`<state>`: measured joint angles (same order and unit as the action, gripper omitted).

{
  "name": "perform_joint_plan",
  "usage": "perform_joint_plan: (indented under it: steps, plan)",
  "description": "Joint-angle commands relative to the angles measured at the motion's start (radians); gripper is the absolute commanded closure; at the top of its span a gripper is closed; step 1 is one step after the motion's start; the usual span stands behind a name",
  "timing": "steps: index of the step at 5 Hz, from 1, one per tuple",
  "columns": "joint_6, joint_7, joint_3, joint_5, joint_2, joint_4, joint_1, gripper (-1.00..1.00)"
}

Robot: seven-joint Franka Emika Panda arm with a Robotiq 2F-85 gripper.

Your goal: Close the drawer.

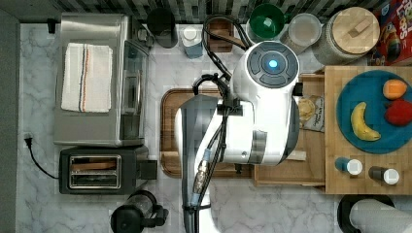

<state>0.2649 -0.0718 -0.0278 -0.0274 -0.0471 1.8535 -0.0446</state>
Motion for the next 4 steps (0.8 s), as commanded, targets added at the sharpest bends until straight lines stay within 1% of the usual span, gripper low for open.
perform_joint_plan:
  steps: [1,2,3,4]
  plan:
    - [0.001,-0.012,0.003,-0.001,-0.001,0.001,-0.004,1.00]
    - [0.001,-0.012,0.004,-0.001,-0.001,0.001,-0.005,1.00]
    - [0.132,-0.008,0.040,0.030,0.077,0.145,0.027,-1.00]
    - [0.136,-0.110,0.065,-0.011,0.072,0.164,0.054,-1.00]
